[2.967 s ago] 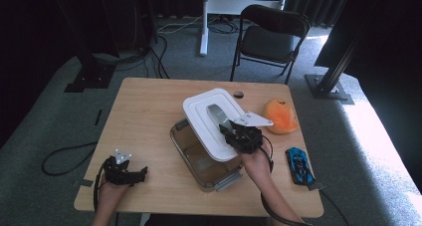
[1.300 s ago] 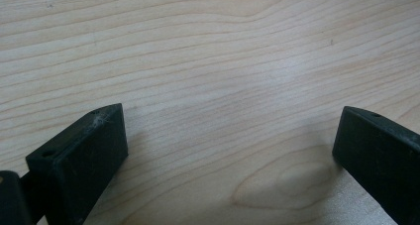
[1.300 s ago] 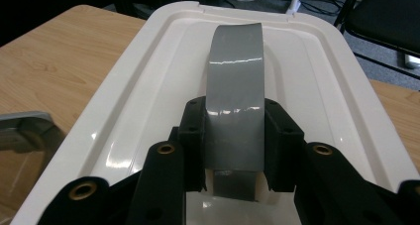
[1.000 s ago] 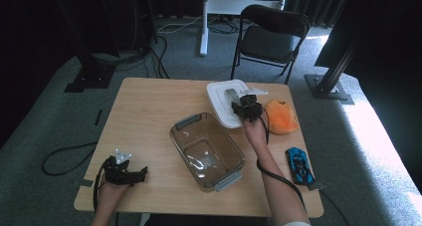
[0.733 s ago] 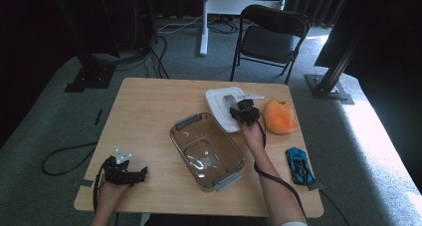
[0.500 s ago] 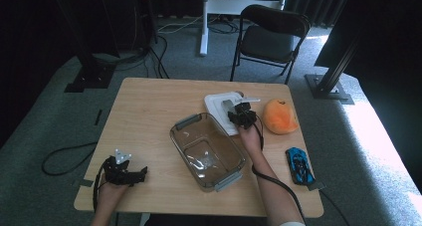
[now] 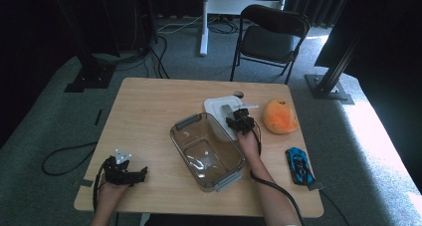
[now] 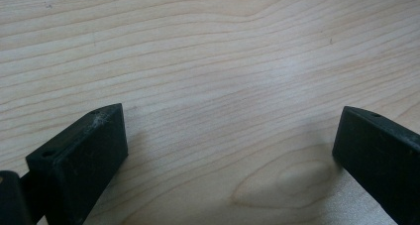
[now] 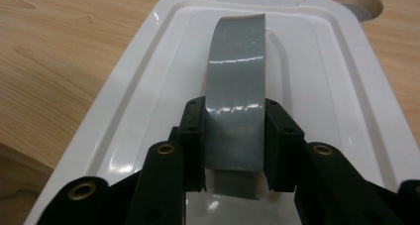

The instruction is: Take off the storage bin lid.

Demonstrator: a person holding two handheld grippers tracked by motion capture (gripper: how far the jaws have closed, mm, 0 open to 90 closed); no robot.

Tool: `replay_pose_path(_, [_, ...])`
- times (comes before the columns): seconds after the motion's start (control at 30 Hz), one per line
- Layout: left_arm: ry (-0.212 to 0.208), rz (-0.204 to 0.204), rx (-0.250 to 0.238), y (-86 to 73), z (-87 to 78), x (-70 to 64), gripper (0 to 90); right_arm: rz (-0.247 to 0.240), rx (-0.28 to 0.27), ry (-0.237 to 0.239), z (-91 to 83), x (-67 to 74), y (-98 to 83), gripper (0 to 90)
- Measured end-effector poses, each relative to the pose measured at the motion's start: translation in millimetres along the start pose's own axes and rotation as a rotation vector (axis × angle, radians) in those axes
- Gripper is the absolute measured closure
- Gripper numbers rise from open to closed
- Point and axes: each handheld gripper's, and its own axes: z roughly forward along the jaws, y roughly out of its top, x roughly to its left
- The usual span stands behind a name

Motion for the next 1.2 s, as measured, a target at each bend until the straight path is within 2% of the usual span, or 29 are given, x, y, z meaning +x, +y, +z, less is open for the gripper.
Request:
replay_pose_path(0.13, [0.0,0.0,0.0,0.0,0.0,0.0,0.9,-0.01,0.015,0.003,3.8,2.1,-5.6,65.9])
replay_pose_path(0.3, [0.0,0.001,0.001,0.0,-0.1,0.1,0.9,0.005,0.031,0.032,4.5,-0.6,-8.9,54.3])
replay_pose_path(0.4, [0.0,0.0,0.0,0.0,0.0,0.0,0.9,0.009,0.017,0.041,0.0,-1.5,-8.3,48.7])
replay_pose_path(0.47, [0.0,0.0,0.0,0.0,0.0,0.0,0.9,0.009,0.012,0.047,-1.9,-1.4,-8.2,48.3])
replay_pose_path(0.5, [0.0,0.0,0.0,0.0,0.0,0.0,0.9,0.009,0.012,0.055,-3.4,-1.2,-8.1,48.3])
replay_pose_path(0.6, [0.0,0.002,0.001,0.0,-0.1,0.1,0.9,-0.002,0.013,0.056,-8.5,-0.9,-7.6,38.5])
replay_pose_path(0.77, [0.0,0.0,0.0,0.0,0.0,0.0,0.9,0.001,0.005,0.076,-17.8,-3.4,-4.3,35.7])
replay_pose_path(0.87, [0.0,0.0,0.0,0.0,0.0,0.0,0.9,0.004,0.005,0.097,-23.5,-5.7,-1.8,31.2])
replay_pose_path(0.93, [0.0,0.0,0.0,0.0,0.0,0.0,0.9,0.0,0.002,0.135,-28.5,-8.7,-0.3,30.3])
replay_pose_path(1.0, [0.0,0.001,0.001,0.0,-0.1,0.1,0.9,-0.01,0.0,0.152,-33.7,-9.6,0.7,29.6])
replay_pose_path(1.13, [0.0,0.0,0.0,0.0,0.0,0.0,0.9,-0.034,-0.001,0.152,-42.7,-12.1,1.9,26.9])
replay_pose_path(1.2, [0.0,0.001,0.001,0.0,-0.1,0.1,0.9,-0.037,-0.008,0.134,-47.3,-13.9,2.4,25.4])
